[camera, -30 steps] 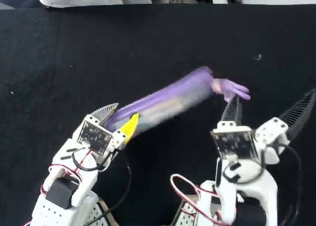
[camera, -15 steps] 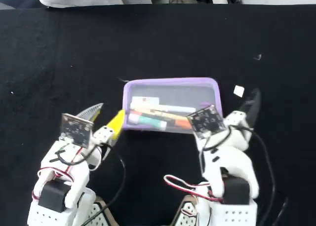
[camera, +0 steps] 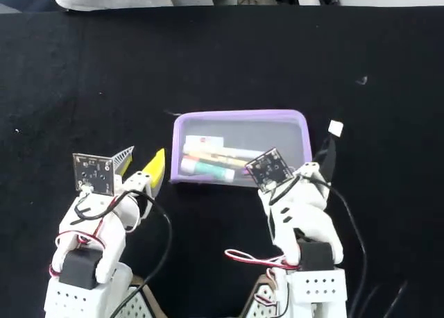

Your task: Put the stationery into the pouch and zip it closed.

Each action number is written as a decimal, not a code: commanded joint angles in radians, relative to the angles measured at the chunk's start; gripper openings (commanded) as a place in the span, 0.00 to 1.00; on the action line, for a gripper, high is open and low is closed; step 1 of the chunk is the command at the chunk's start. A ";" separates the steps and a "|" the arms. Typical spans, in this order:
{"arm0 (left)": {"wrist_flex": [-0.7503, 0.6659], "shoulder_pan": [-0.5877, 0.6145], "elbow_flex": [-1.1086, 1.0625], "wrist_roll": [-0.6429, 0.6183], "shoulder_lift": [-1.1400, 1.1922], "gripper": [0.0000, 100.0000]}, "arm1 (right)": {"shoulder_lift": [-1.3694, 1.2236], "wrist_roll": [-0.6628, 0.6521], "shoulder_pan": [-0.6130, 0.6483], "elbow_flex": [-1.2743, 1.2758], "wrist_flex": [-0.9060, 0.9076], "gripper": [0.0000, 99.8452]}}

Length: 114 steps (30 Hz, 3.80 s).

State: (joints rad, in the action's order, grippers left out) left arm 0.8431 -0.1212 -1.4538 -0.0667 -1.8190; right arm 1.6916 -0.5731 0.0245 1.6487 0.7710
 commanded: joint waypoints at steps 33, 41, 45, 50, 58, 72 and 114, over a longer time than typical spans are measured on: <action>-0.025 -0.010 -0.013 -0.003 -0.005 0.20 | 0.010 -0.618 -0.209 -0.499 0.741 0.40; -0.034 -0.010 -0.015 -0.003 -0.005 0.20 | 0.001 -0.804 -0.282 -0.544 0.649 0.40; -0.040 -0.004 -0.012 -0.003 -0.005 0.20 | 0.002 -0.724 -0.365 -0.581 0.488 0.40; -0.048 -0.013 0.002 -0.009 -0.005 0.20 | 0.004 -0.430 -0.407 -0.625 0.373 0.40; -0.037 -0.054 0.150 -0.012 -0.005 0.20 | 0.004 0.084 -0.404 -0.619 0.299 0.30; 0.100 -0.051 0.306 -0.017 -0.006 0.06 | 0.004 0.526 -0.308 -0.486 0.282 0.13; 0.370 0.392 -0.225 -0.023 -0.006 0.06 | 0.002 0.407 -0.029 0.047 0.330 0.03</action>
State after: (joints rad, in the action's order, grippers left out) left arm 1.2160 0.2624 -1.6671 -0.0928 -1.8236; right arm 1.6916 -0.1603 0.0430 1.6947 1.0886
